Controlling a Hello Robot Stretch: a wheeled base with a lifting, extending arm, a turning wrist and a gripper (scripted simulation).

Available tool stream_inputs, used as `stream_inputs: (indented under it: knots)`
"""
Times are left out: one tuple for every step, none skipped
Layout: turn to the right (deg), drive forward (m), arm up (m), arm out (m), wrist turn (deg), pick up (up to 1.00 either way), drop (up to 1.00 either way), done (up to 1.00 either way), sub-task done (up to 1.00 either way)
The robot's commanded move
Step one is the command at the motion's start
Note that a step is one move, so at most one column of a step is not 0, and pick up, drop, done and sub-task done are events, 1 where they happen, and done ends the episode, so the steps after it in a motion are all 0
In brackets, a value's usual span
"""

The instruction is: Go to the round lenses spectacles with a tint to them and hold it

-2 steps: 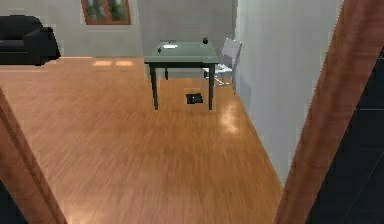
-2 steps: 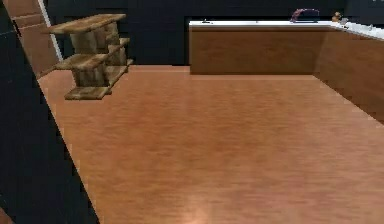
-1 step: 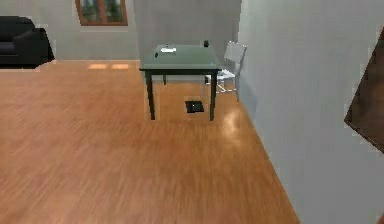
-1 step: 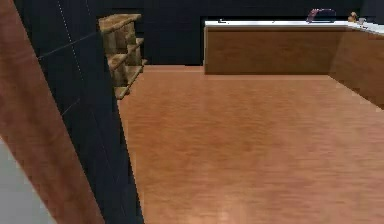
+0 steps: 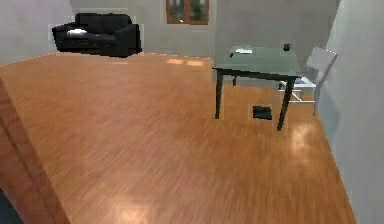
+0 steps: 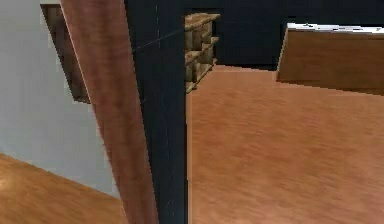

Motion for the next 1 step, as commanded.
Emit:
stream_inputs:
  knots:
    - [0.0, 1.0, 0.0, 0.0, 0.0, 0.0, 0.0, 0.0, 0.0]
